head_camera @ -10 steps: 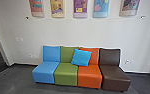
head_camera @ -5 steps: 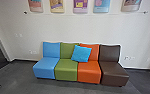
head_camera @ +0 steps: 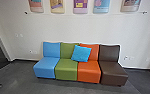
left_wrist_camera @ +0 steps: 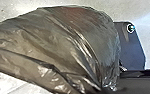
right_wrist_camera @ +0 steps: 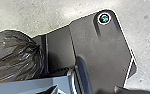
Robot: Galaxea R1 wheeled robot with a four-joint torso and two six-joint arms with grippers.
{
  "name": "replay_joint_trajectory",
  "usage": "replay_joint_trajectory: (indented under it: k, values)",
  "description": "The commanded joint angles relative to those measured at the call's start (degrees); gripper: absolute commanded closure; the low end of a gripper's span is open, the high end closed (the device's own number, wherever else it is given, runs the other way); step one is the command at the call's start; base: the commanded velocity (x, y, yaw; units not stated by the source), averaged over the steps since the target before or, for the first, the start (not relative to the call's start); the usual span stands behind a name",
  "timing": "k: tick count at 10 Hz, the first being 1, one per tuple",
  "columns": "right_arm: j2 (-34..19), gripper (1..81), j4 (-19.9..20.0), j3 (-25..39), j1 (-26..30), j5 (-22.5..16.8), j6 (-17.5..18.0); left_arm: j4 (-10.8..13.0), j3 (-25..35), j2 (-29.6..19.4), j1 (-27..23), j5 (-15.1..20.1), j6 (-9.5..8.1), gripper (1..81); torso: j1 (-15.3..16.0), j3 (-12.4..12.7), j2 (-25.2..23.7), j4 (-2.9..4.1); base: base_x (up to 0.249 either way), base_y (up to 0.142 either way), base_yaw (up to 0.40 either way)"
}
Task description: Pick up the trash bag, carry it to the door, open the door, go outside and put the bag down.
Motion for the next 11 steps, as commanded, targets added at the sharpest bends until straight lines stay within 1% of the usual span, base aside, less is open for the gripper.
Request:
replay_joint_trajectory:
  k: [1, 2, 3, 4, 5, 6, 8, 9, 11]
  values:
    - [-0.3, 1.0, -0.6, 0.2, 2.1, -3.0, -0.1, 0.6, 0.2, 0.2, -2.3, 2.9, 0.37, 81.1, -3.5, 5.2, 5.4, 0.00, 0.000, 0.000, 0.000]
    - [-0.3, 1.0, -0.6, 0.2, 2.2, -3.0, -0.1, 0.5, 0.2, 0.2, -2.3, 2.9, 0.37, 81.1, -5.0, 7.1, 7.6, 0.00, 0.000, 0.000, 0.000]
    - [-0.3, 1.0, -0.6, 0.2, 2.2, -3.2, -0.1, 0.5, 0.2, 0.1, -2.3, 2.9, 0.28, 81.1, -2.4, 6.1, 3.6, 0.00, 0.000, 0.000, 0.000]
    - [-0.3, 1.0, -0.5, 0.2, 2.2, -3.2, -0.1, 0.5, 0.2, 0.1, -2.3, 2.9, 0.28, 81.1, -3.5, 4.9, 5.1, 0.00, 0.000, 0.000, 0.000]
    - [-0.3, 1.0, -0.4, 0.1, 2.2, -3.2, -0.1, 0.4, 0.2, 0.0, -2.3, 2.9, 0.28, 81.1, -3.8, 5.2, 5.4, 0.00, 0.000, 0.000, 0.000]
    - [-0.4, 1.0, -0.4, 0.1, 2.2, -3.2, -0.1, 0.5, 0.2, 0.2, -2.4, 2.9, 0.37, 81.1, -7.8, 5.7, 11.6, 0.00, 0.000, 0.000, 0.000]
    - [-0.3, 1.0, -0.3, 0.1, 2.2, -3.0, -0.1, 0.6, 0.2, 0.2, -2.5, 2.9, 0.37, 81.1, -8.0, 5.5, 11.4, 0.00, 0.000, 0.000, 0.000]
    - [-0.3, 1.0, -0.3, 0.1, 2.2, -3.2, -0.1, 0.6, 0.2, 0.2, -2.4, 2.9, 0.37, 81.1, -8.7, 5.4, 11.9, 0.00, 0.000, 0.000, 0.000]
    - [-0.3, 1.0, -0.3, 0.1, 2.2, -3.0, -0.1, 0.5, 0.2, 0.2, -2.4, 2.9, 0.36, 81.1, -10.8, 5.5, 15.0, 0.00, 0.000, 0.000, 0.000]
